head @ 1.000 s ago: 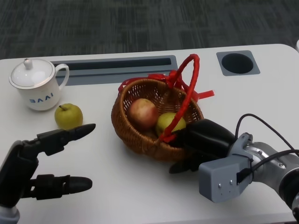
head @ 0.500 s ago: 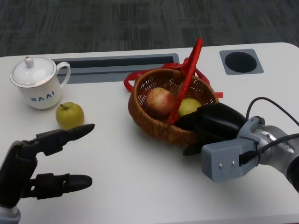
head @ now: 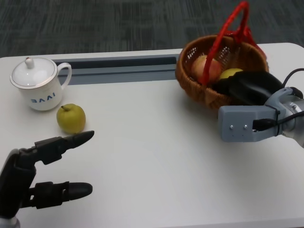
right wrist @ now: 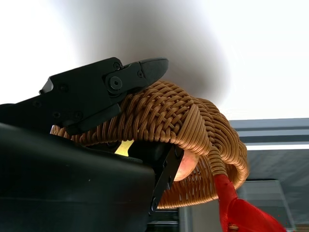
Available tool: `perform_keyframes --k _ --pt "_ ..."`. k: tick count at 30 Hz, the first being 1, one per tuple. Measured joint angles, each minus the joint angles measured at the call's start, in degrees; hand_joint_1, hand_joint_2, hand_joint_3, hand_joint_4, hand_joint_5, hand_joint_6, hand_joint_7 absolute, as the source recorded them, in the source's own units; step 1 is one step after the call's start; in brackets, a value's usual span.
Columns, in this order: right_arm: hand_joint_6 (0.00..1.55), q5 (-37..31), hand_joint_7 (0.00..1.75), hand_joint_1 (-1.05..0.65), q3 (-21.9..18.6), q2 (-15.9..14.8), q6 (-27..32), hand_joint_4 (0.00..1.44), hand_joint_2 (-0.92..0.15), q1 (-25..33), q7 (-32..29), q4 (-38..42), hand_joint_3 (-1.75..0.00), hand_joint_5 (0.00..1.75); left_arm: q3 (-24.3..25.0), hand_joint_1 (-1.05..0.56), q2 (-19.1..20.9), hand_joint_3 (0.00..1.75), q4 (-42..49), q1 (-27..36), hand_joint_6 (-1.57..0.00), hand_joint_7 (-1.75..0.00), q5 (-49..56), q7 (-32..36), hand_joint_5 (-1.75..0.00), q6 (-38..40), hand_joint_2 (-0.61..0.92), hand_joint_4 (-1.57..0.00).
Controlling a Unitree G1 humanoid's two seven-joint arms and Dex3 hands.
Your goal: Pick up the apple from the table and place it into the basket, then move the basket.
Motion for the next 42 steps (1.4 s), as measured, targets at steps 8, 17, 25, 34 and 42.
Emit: perform_keyframes --k 8,17,25,34,42 --pt "0.93 0.0 0.00 -0.26 -0.7 -0.9 9.7 1.04 -0.92 -1.3 0.8 1.2 -0.06 0.06 0.0 -0.60 0.1 0.00 -0.5 1.1 -0.75 0.00 0.0 0.0 -0.01 -0.7 0.77 -0.85" --pt "0.96 -0.2 0.01 -0.28 -1.2 -1.0 13.9 1.05 -0.92 -1.3 1.9 2.1 -0.04 0.03 0.0 -0.60 0.4 0.00 -2.0 3.3 -0.75 0.00 -0.2 0.0 0.00 -0.9 0.77 -0.85" --pt "0.87 0.1 0.00 -0.48 -2.1 0.4 14.1 0.98 -0.84 -0.6 3.3 2.1 -0.01 0.01 0.0 -0.61 0.5 0.00 -2.8 3.9 -0.77 -0.01 -0.2 0.0 -0.01 -0.9 0.77 -0.87" --pt "0.49 3.0 0.00 -0.94 -4.7 0.5 13.4 0.49 -0.81 -0.5 8.8 2.1 0.00 0.00 0.2 -0.60 0.5 0.00 -3.2 4.5 -0.77 0.00 -0.2 0.0 0.00 -0.9 0.76 -0.87" --pt "0.19 6.8 0.00 -0.92 -7.7 0.5 8.7 0.23 -0.78 -0.5 14.4 1.5 0.00 0.00 0.1 -0.61 0.3 0.00 -3.7 4.5 -0.77 0.00 -0.2 0.0 0.00 -0.9 0.76 -0.87"
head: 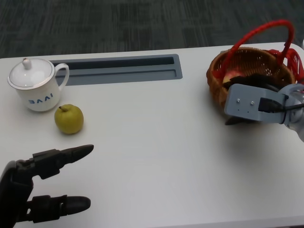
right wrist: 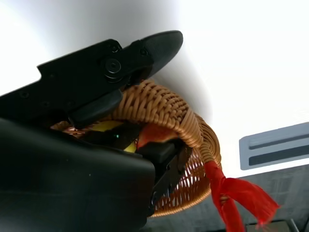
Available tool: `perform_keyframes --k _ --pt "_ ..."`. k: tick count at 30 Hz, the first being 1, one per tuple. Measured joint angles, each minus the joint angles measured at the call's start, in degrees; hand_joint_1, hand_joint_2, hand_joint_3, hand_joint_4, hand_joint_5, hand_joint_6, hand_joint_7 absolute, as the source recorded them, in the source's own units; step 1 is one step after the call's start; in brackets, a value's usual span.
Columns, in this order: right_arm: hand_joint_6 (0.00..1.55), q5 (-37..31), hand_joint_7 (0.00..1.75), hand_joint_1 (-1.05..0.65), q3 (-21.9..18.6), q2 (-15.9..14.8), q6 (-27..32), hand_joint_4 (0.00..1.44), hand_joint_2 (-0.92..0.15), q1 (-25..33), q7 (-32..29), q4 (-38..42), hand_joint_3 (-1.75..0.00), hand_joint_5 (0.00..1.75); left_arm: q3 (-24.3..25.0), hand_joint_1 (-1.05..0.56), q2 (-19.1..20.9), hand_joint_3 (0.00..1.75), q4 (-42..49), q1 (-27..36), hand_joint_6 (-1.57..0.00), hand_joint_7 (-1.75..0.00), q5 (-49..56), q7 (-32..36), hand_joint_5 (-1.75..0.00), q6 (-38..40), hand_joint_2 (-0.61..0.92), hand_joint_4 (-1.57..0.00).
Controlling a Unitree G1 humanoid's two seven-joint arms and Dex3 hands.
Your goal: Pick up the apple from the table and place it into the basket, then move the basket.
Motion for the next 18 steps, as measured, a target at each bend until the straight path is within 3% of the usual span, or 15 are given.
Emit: perform_keyframes --k 6,18 --pt "0.09 1.8 0.00 -1.01 -1.8 0.0 -1.6 0.16 -0.81 0.0 0.2 -0.9 -0.01 0.00 -0.2 -0.60 0.0 0.00 0.0 -0.1 -0.76 0.00 0.0 0.0 0.00 0.0 0.76 -0.87" --pt "0.20 5.0 0.03 -1.03 -4.9 -1.3 -5.4 0.25 -0.86 1.1 1.0 -1.6 -0.01 0.03 -0.3 -0.62 -0.3 0.00 -0.4 -0.3 -0.77 0.00 0.1 0.0 0.00 0.0 0.77 -0.88"
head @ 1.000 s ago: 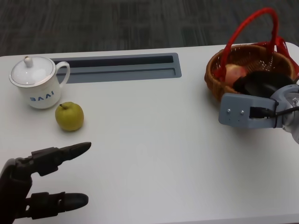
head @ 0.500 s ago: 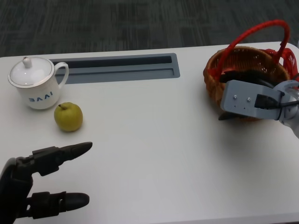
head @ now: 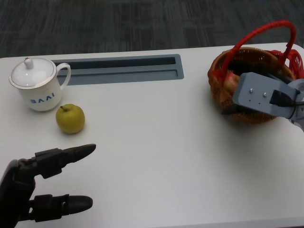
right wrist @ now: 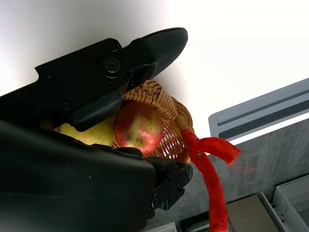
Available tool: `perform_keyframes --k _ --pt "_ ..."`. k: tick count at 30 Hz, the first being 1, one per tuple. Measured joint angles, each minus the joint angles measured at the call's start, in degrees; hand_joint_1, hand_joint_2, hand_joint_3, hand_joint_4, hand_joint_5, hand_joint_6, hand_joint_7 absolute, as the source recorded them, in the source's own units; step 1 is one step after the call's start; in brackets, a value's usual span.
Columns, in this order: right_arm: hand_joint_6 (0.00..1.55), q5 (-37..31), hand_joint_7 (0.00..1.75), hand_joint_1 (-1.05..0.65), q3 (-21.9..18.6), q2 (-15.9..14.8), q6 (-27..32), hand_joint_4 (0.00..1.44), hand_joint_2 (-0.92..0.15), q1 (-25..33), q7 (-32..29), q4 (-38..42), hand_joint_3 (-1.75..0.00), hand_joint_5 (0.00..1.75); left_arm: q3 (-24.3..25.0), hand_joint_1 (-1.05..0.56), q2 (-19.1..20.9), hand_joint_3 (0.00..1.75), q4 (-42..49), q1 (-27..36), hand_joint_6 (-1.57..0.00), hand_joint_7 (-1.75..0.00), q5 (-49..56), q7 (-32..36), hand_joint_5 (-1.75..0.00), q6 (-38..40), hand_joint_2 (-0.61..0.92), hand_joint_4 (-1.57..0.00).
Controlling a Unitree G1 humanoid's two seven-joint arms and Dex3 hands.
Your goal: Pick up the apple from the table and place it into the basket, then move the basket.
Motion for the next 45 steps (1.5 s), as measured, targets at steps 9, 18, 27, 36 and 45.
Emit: perform_keyframes --k 9,18,27,36,45 --pt "0.33 9.0 0.02 -1.02 -7.3 -3.5 -11.2 0.39 -0.88 6.2 4.4 -2.4 -0.01 0.03 -0.1 -0.61 -0.1 0.00 -0.5 -0.1 -0.76 0.00 0.0 0.0 0.00 0.0 0.76 -0.88" --pt "0.32 14.9 0.00 -0.99 -12.1 -5.5 -17.3 0.39 -0.88 12.2 7.5 -4.4 0.00 0.01 -0.6 -0.61 0.1 0.00 -2.0 0.0 -0.77 0.00 -0.2 0.0 0.00 0.2 0.76 -0.88" --pt "0.40 19.3 0.01 -0.78 -15.0 -6.1 -31.8 0.46 -0.82 23.5 7.3 -12.6 0.00 0.02 -0.8 -0.60 0.8 0.00 -2.6 0.4 -0.77 0.00 -0.8 -0.4 0.00 0.4 0.75 -0.88" --pt "0.48 20.8 0.03 -0.72 -14.5 -4.7 -40.8 0.55 -0.81 35.9 5.9 -30.3 0.00 0.03 -2.0 -0.59 1.2 0.00 -2.8 0.4 -0.78 0.00 -2.5 -1.5 0.00 0.3 0.76 -0.88" --pt "0.54 24.7 0.01 -0.61 -6.8 0.8 -40.7 0.62 -0.79 43.9 10.1 -43.3 -0.01 0.01 -4.2 -0.59 2.2 0.00 -3.6 0.6 -0.77 0.00 -6.6 -4.5 0.00 1.1 0.76 -0.87"
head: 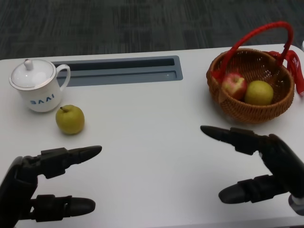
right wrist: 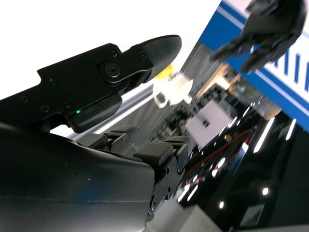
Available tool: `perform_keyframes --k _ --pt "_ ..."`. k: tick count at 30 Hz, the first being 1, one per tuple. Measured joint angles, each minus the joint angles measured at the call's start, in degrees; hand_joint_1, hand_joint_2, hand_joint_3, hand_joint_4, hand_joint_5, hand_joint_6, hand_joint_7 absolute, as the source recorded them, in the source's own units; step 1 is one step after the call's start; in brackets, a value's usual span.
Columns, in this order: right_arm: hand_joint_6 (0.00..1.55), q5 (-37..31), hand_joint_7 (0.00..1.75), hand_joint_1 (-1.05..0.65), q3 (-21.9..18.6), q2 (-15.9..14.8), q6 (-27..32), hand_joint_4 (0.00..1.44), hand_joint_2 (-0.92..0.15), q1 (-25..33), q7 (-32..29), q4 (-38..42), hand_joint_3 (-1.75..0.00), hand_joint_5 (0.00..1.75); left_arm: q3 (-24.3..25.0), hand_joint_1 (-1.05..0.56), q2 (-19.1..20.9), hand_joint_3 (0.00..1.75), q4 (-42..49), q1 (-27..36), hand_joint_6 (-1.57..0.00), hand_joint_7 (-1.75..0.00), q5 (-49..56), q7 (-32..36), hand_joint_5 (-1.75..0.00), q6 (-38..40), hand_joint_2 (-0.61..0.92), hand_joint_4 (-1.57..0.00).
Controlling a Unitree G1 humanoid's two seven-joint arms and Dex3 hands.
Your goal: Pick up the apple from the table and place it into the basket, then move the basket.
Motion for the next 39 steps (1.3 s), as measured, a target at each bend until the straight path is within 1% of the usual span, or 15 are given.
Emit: perform_keyframes --k 5,9,13,16,18,23,30,39 --pt "0.56 1.3 0.01 -0.60 3.0 2.7 1.1 0.64 -0.81 0.3 2.2 -0.6 -0.01 0.01 -0.7 -0.57 0.1 0.00 0.0 -0.1 -0.77 0.00 -1.3 -1.5 0.00 0.0 0.76 -0.87" --pt "0.57 1.4 0.01 -0.59 3.6 3.5 1.1 0.65 -0.81 0.3 2.6 -0.8 -0.01 0.01 -0.7 -0.57 0.1 0.00 0.0 -0.1 -0.78 0.00 -1.3 -1.8 0.00 0.0 0.76 -0.87" --pt "0.68 1.4 0.03 -0.51 4.2 4.5 1.1 0.75 -0.80 0.8 2.7 -1.1 0.00 0.03 -0.7 -0.56 0.1 0.00 0.0 0.0 -0.78 0.00 -1.8 -2.1 0.00 -0.1 0.76 -0.87" --pt "0.71 1.3 0.02 -0.48 5.7 6.0 1.1 0.78 -0.79 1.8 3.1 -1.3 0.00 0.02 -0.9 -0.54 -0.1 0.00 0.0 0.1 -0.78 0.00 -2.5 -2.5 0.00 -0.1 0.75 -0.87" --pt "0.71 1.5 0.02 -0.45 6.1 6.5 1.2 0.79 -0.79 2.0 3.6 -1.3 0.00 0.02 -1.3 -0.54 -0.2 0.00 0.0 0.2 -0.78 0.00 -3.0 -2.9 0.00 -0.1 0.75 -0.87" --pt "0.75 1.9 0.02 -0.40 6.2 7.2 1.5 0.81 -0.81 1.9 4.2 -0.7 -0.01 0.01 -2.0 -0.52 -0.2 0.00 0.0 0.4 -0.79 -0.01 -4.3 -3.9 -0.01 -0.1 0.75 -0.89" --pt "0.78 1.3 0.01 -0.35 5.7 8.8 0.4 0.85 -0.83 1.0 3.3 1.9 -0.01 0.01 -2.2 -0.52 -0.4 0.00 0.0 0.4 -0.80 -0.01 -5.1 -4.8 -0.01 -0.1 0.75 -0.91" --pt "0.78 1.3 0.00 -0.35 5.4 8.9 -0.7 0.86 -0.84 0.3 3.0 3.0 0.00 0.00 -2.7 -0.51 -0.5 0.00 -0.2 0.4 -0.82 -0.01 -6.4 -5.9 -0.02 0.0 0.75 -0.94"
